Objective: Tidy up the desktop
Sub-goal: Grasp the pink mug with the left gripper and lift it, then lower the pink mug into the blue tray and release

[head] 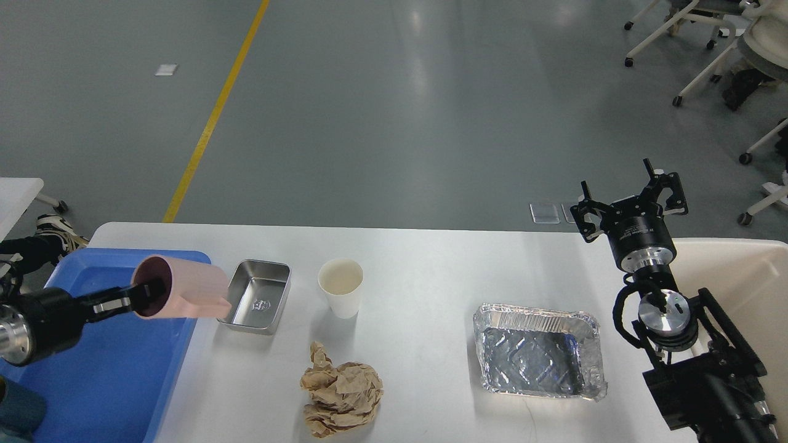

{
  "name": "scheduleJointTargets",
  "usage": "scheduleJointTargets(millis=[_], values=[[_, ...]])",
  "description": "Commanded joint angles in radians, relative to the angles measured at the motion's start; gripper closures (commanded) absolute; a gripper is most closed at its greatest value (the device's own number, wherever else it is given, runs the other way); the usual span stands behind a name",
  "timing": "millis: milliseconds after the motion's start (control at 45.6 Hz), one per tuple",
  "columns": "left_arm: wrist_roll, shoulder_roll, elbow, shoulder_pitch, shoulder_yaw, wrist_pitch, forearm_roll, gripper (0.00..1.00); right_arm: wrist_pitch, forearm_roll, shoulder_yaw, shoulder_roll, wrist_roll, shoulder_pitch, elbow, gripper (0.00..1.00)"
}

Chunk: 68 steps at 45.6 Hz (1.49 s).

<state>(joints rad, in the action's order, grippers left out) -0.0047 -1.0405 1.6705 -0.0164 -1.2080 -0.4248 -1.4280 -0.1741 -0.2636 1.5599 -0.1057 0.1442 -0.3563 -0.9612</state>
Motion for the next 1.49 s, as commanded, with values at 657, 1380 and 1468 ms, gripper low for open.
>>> scheduleJointTargets(millis=[657, 1380, 1468], values=[[-0.020, -0.015, -0.333, -0.346, -0.128, -0.016, -0.015, 1.00, -0.002, 0.000, -0.006, 0.000, 0.000, -0.015, 0.007, 0.00], [-0.020, 0.050, -0.370, -0.307, -0.024, 0.044, -0.058, 0.70, -0.002, 0.001, -0.004, -0.002, 0.000, -0.018, 0.004, 0.00], [-0.009, 0.079, -0.370, -0.284, -0.021, 0.043, -0.055, 0.27, -0.002, 0.001, -0.004, -0.002, 0.000, -0.018, 0.006, 0.00]])
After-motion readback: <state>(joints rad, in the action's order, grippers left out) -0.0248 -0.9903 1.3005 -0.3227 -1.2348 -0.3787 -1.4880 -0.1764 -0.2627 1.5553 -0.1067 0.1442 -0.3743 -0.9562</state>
